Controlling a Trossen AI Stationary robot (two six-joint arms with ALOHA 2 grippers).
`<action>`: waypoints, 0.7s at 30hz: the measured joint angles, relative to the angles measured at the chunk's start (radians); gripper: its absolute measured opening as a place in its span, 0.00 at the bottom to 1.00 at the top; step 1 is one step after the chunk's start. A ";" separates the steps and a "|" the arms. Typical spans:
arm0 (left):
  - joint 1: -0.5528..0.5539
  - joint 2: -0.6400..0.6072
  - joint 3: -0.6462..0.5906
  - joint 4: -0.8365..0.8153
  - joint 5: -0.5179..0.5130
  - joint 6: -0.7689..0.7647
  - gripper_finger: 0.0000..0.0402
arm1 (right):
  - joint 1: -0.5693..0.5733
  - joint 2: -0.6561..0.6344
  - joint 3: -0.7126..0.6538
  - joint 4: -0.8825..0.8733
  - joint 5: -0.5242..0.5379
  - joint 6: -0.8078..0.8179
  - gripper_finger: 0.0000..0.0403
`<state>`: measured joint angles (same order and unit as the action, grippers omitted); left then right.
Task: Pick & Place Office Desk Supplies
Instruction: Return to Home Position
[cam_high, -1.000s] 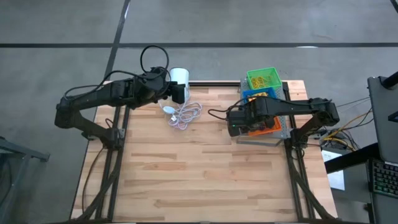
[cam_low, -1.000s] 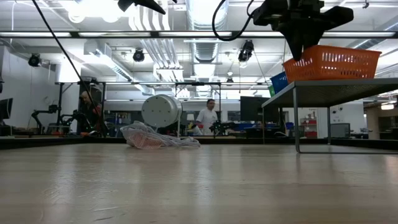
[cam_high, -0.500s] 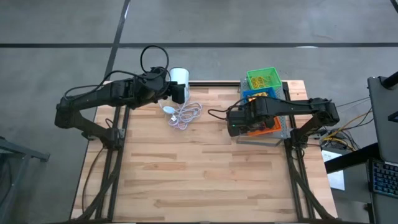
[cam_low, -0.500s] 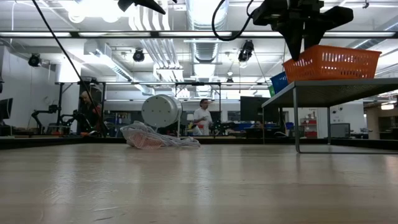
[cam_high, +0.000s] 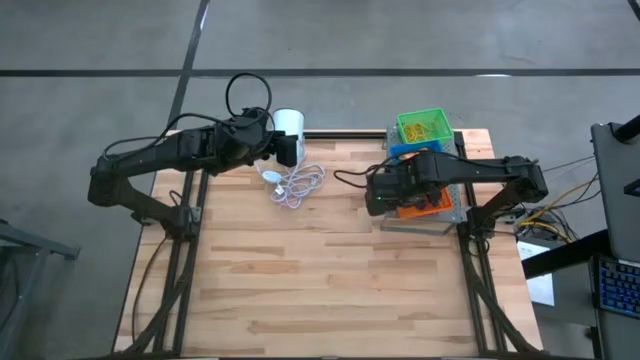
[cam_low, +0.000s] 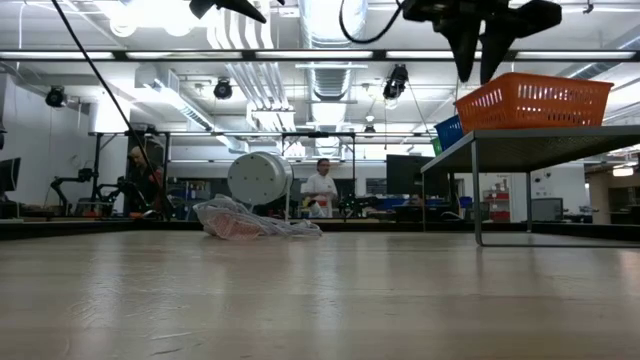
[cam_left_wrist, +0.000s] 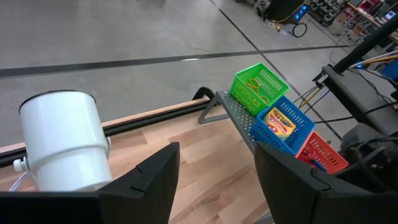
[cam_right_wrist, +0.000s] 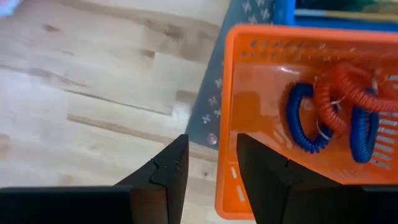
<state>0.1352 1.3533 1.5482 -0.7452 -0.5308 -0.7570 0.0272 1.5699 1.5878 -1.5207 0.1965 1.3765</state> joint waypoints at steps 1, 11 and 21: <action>0.000 0.000 0.000 0.000 0.000 0.000 0.53 | 0.003 -0.003 0.010 -0.005 0.011 0.000 0.33; 0.000 0.000 0.000 0.000 0.000 0.000 0.53 | 0.145 -0.013 0.152 -0.037 0.237 -0.127 0.32; 0.000 0.000 0.000 0.000 0.000 0.000 0.53 | 0.467 -0.009 0.149 -0.035 0.841 -0.127 0.32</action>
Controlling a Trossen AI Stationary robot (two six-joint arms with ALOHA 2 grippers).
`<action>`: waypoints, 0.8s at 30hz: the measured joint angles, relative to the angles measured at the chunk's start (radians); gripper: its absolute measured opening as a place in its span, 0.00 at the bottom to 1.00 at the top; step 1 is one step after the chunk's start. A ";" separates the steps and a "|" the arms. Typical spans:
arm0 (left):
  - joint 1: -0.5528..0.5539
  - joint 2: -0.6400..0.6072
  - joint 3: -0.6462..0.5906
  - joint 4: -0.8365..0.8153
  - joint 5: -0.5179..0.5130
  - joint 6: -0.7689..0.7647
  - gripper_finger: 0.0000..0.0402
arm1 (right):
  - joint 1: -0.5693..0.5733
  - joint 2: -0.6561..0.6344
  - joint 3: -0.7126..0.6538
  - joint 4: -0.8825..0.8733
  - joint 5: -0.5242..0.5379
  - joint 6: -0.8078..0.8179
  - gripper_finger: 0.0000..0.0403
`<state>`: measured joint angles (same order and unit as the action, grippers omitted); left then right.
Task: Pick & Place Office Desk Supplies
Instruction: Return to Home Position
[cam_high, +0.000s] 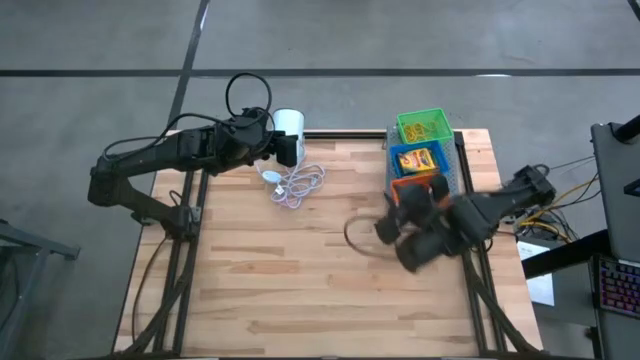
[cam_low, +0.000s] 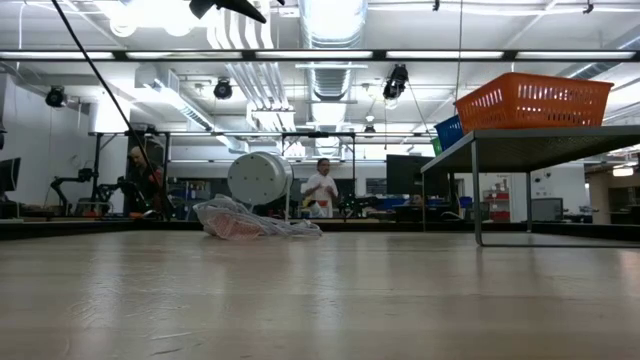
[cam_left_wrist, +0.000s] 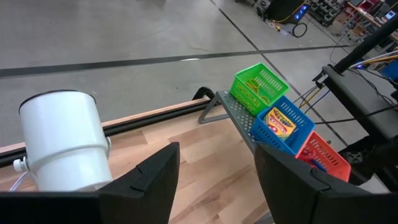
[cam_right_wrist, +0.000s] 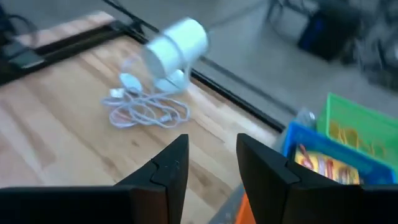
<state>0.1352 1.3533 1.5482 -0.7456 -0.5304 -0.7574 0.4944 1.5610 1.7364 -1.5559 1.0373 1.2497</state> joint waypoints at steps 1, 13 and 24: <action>0.000 0.000 0.000 0.000 0.000 0.000 0.53 | 0.027 0.002 -0.009 0.003 0.020 -0.009 0.32; 0.000 0.000 0.000 0.000 0.000 0.000 0.53 | 0.180 0.001 -0.138 0.133 0.121 -0.167 0.35; 0.000 0.000 0.000 0.000 0.000 0.000 0.53 | 0.261 -0.017 -0.271 0.416 0.146 -0.389 0.36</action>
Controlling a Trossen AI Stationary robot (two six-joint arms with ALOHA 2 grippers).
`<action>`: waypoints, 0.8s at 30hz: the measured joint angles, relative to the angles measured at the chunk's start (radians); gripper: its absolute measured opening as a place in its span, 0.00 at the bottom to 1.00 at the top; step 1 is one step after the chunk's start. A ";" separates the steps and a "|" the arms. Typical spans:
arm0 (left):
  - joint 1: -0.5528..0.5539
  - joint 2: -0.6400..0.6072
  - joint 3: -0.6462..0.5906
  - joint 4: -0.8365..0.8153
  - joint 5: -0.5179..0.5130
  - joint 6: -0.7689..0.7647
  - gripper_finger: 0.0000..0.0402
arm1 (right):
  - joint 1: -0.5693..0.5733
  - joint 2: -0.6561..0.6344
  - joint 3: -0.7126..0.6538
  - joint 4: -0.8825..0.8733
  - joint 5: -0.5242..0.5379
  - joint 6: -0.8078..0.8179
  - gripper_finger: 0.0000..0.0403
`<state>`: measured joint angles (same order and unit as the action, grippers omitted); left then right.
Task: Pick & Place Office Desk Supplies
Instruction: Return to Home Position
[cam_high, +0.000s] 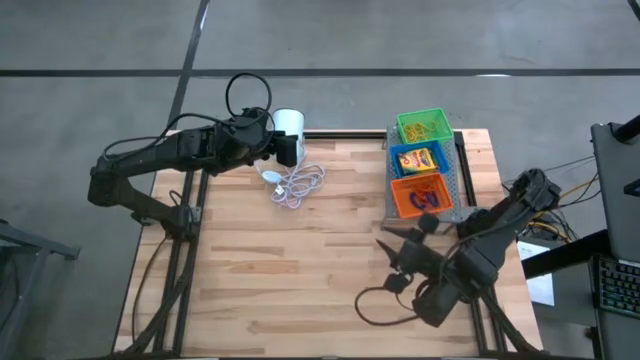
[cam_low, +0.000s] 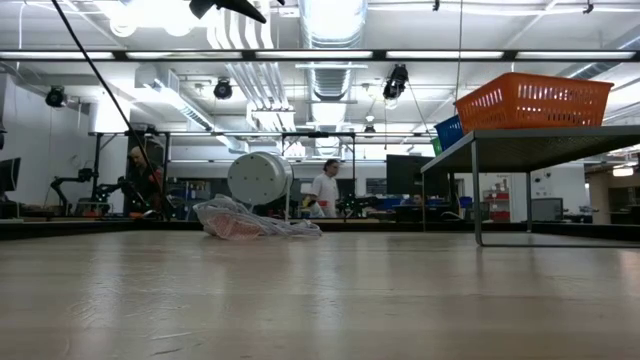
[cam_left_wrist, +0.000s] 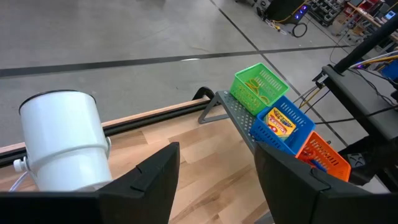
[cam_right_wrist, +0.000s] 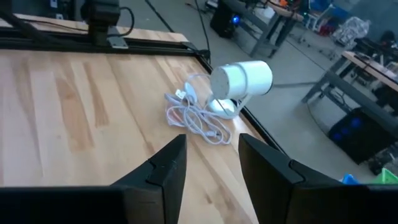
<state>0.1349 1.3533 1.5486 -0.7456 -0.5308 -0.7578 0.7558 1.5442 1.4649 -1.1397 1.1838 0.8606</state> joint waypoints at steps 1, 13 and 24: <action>0.000 0.000 0.000 0.000 0.000 0.000 0.53 | 0.006 -0.010 -0.022 0.010 0.000 0.002 0.37; 0.000 0.000 0.000 0.000 0.000 0.000 0.53 | 0.010 -0.345 -0.495 0.863 -0.223 -0.596 0.46; 0.000 0.000 0.000 0.000 0.000 0.000 0.53 | 0.014 -0.671 -0.972 1.319 -0.443 -0.790 0.48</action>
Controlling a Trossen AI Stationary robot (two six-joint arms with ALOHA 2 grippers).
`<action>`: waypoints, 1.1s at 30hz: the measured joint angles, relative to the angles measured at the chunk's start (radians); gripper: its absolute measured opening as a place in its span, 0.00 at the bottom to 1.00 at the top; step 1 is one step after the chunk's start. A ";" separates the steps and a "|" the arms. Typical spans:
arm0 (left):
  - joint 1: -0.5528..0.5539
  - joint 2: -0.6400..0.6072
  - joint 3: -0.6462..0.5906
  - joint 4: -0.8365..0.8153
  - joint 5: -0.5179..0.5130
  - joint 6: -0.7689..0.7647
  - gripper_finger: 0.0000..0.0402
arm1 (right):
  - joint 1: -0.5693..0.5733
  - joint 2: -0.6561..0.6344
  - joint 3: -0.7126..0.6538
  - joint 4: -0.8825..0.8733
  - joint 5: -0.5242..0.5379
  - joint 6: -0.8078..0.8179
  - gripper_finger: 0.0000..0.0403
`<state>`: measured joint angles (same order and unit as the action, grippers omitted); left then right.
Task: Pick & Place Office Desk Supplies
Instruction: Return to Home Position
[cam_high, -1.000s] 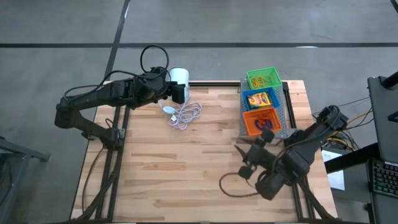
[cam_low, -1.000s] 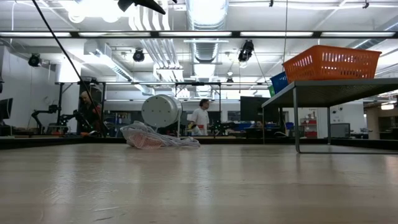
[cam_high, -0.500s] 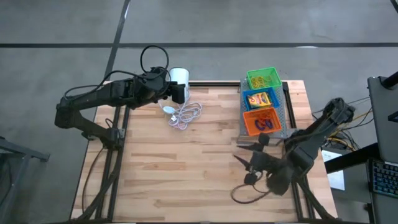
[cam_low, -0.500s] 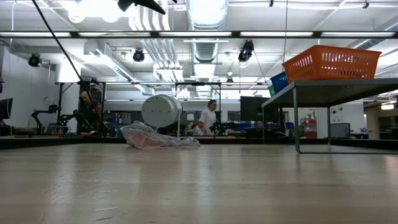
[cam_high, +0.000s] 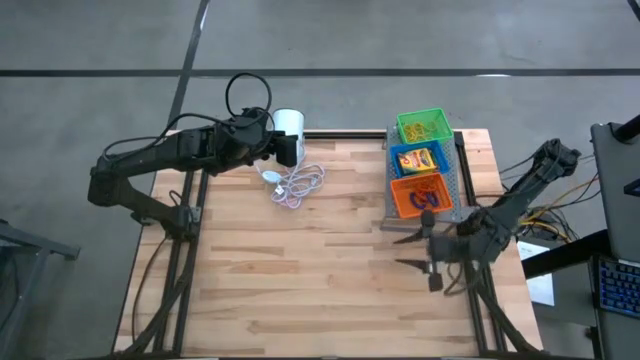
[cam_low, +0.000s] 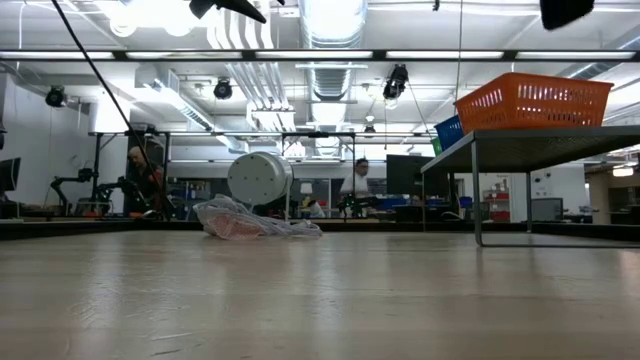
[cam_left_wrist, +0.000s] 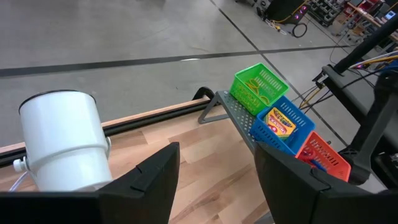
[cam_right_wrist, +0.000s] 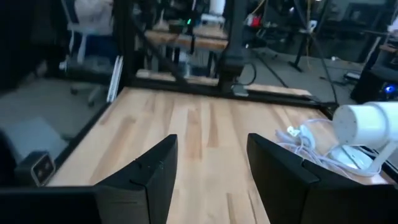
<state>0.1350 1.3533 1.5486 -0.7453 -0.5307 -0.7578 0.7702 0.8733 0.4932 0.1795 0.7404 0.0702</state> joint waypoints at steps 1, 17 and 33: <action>0.000 0.000 0.000 0.000 0.000 0.000 0.53 | 0.006 -0.021 -0.028 0.023 0.001 0.001 0.47; 0.000 0.000 0.000 0.000 0.000 0.000 0.53 | 0.398 -0.268 -0.291 0.275 0.507 -0.018 0.46; 0.000 0.000 0.000 0.000 0.000 0.000 0.53 | 0.452 -0.547 -0.485 0.405 -0.026 -0.395 0.46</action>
<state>0.1350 1.3533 1.5483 -0.7453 -0.5308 -0.7582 1.2225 0.3258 0.0085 0.5842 0.7139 -0.3245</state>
